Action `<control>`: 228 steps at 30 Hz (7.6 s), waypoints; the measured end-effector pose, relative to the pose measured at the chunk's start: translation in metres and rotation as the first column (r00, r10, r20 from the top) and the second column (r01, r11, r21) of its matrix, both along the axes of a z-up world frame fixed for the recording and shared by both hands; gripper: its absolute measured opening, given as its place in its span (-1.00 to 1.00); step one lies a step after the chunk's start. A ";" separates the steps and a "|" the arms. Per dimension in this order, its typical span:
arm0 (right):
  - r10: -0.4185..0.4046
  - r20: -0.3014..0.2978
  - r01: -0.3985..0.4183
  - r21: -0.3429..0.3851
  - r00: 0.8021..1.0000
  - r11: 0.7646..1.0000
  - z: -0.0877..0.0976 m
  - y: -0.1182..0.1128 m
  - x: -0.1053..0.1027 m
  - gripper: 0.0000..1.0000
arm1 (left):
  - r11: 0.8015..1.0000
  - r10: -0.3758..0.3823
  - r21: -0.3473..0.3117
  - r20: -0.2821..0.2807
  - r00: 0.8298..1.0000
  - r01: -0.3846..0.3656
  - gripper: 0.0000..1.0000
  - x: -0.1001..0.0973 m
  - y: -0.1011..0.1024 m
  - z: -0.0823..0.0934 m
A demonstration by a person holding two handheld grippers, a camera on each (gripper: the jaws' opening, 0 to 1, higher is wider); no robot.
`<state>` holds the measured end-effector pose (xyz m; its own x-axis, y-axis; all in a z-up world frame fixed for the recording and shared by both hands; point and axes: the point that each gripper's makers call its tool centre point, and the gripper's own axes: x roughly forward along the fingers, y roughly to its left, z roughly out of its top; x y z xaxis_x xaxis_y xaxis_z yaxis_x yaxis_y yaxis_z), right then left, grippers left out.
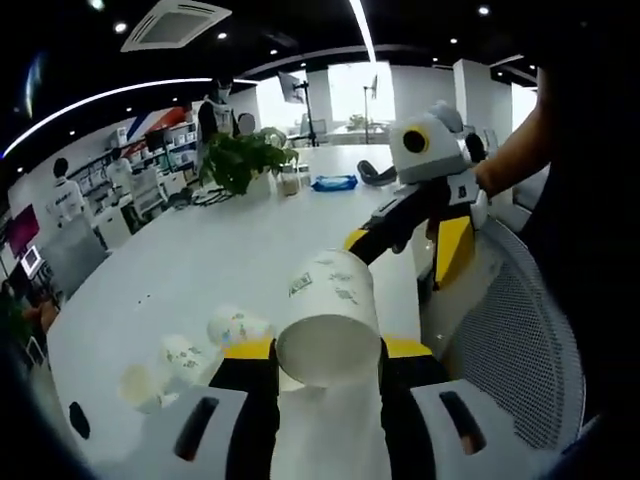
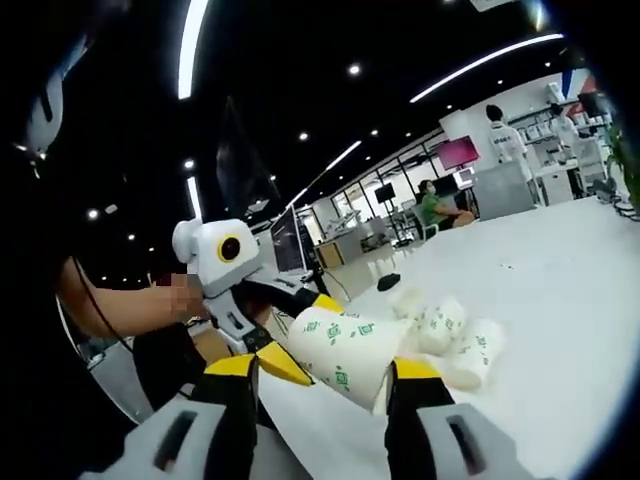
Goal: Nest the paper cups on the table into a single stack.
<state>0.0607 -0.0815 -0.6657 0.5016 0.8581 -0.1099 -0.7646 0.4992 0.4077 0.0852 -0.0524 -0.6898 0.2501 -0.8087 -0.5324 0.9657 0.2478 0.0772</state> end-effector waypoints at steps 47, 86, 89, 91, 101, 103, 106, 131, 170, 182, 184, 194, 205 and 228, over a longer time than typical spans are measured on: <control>0.054 -0.043 -0.051 0.055 0.998 0.997 0.021 0.011 -0.004 -1.00 | 1.000 0.008 0.029 -0.085 0.996 -0.006 -0.26 -0.021 0.005 -0.034; 0.023 0.074 -0.013 -0.131 0.997 0.991 0.015 0.010 0.018 -1.00 | 0.979 0.154 -0.118 -0.114 0.982 -0.167 0.09 -0.013 0.015 -0.018; 0.015 0.090 0.000 -0.163 0.996 0.987 0.011 0.011 0.022 -1.00 | 0.972 0.179 -0.135 -0.114 0.977 -0.194 0.17 -0.012 0.017 -0.016; 0.014 0.105 0.006 -0.190 0.994 0.982 0.009 0.011 0.024 -1.00 | 0.965 0.199 -0.148 -0.115 0.973 -0.215 0.21 -0.011 0.019 -0.014; 0.028 0.130 0.010 -0.279 0.991 0.960 -0.003 0.014 0.032 -1.00 | 0.951 0.241 -0.169 -0.123 0.963 -0.260 0.33 -0.013 0.024 -0.015; 0.032 0.134 0.011 -0.306 0.990 0.952 -0.007 0.013 0.035 -1.00 | 0.948 0.247 -0.174 -0.126 0.961 -0.266 0.35 -0.014 0.024 -0.014; 0.041 0.132 0.005 -0.331 0.990 0.944 -0.011 0.013 0.037 -1.00 | 0.945 0.256 -0.176 -0.129 0.958 -0.276 0.39 -0.014 0.026 -0.014; 0.177 0.112 -0.092 -0.528 0.978 0.845 -0.055 0.031 0.047 -1.00 | 0.932 0.304 -0.162 -0.138 0.943 -0.325 0.46 -0.019 0.034 -0.021; 0.205 -0.021 -0.183 -0.552 0.979 0.814 -0.106 0.053 0.038 -0.98 | 0.921 0.338 -0.154 -0.144 0.930 -0.358 0.40 -0.021 0.048 -0.029; 0.207 -0.016 -0.182 -0.550 0.978 0.815 -0.107 0.053 0.039 -0.91 | 0.920 0.345 -0.146 -0.142 0.928 -0.364 0.39 -0.020 0.049 -0.030; 0.208 -0.009 -0.179 -0.551 0.978 0.815 -0.106 0.053 0.039 -0.90 | 0.920 0.347 -0.140 -0.140 0.927 -0.366 0.39 -0.019 0.050 -0.032; 0.206 0.013 -0.166 -0.544 0.979 0.823 -0.096 0.051 0.038 -0.81 | 0.926 0.347 -0.111 -0.131 0.929 -0.362 0.37 -0.017 0.053 -0.036; 0.183 0.053 -0.131 -0.511 0.982 0.850 -0.081 0.043 0.035 -0.61 | 0.927 0.352 -0.097 -0.120 0.928 -0.363 0.35 -0.002 0.055 -0.041; -0.033 0.088 0.066 -0.403 0.996 0.913 -0.067 -0.001 0.042 0.22 | 0.885 0.459 -0.071 -0.027 0.888 -0.459 0.07 0.064 0.078 -0.046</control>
